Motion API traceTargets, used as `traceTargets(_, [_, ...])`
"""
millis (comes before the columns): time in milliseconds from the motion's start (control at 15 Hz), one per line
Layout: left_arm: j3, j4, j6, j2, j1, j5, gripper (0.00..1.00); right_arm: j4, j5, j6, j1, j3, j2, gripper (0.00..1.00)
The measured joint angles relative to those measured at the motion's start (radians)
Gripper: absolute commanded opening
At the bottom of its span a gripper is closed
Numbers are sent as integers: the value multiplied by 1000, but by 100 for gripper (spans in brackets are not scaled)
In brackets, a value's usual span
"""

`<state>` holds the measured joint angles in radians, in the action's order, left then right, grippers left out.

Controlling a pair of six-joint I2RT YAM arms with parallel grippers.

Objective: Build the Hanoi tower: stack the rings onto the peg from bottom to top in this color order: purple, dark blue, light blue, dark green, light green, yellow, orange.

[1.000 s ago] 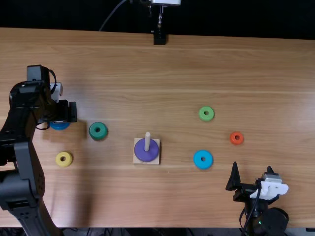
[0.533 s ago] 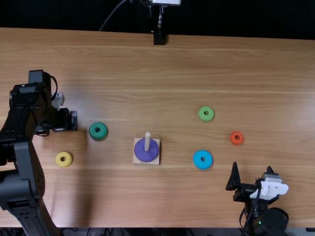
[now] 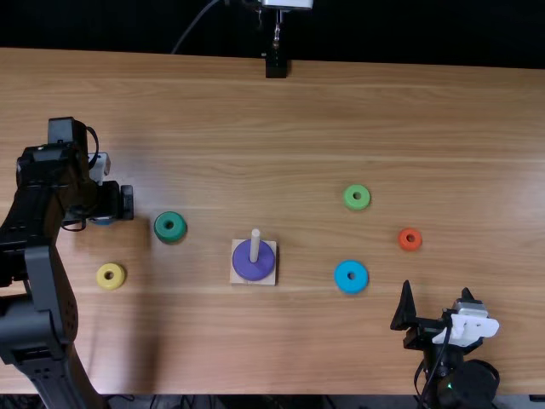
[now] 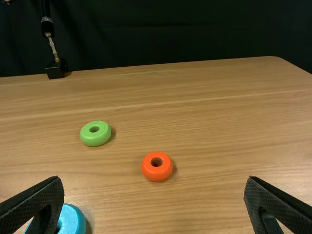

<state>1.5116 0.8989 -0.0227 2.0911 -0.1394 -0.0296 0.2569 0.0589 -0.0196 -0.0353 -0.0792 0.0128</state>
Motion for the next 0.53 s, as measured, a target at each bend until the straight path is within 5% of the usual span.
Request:
traceTargets(467, [0,-2,0,0,-5,-1,100,0,0,0,0,0,0,100])
traceTargets(533, [0,-3,0,0,-6,-1,90,0,0,0,0,0,0,100])
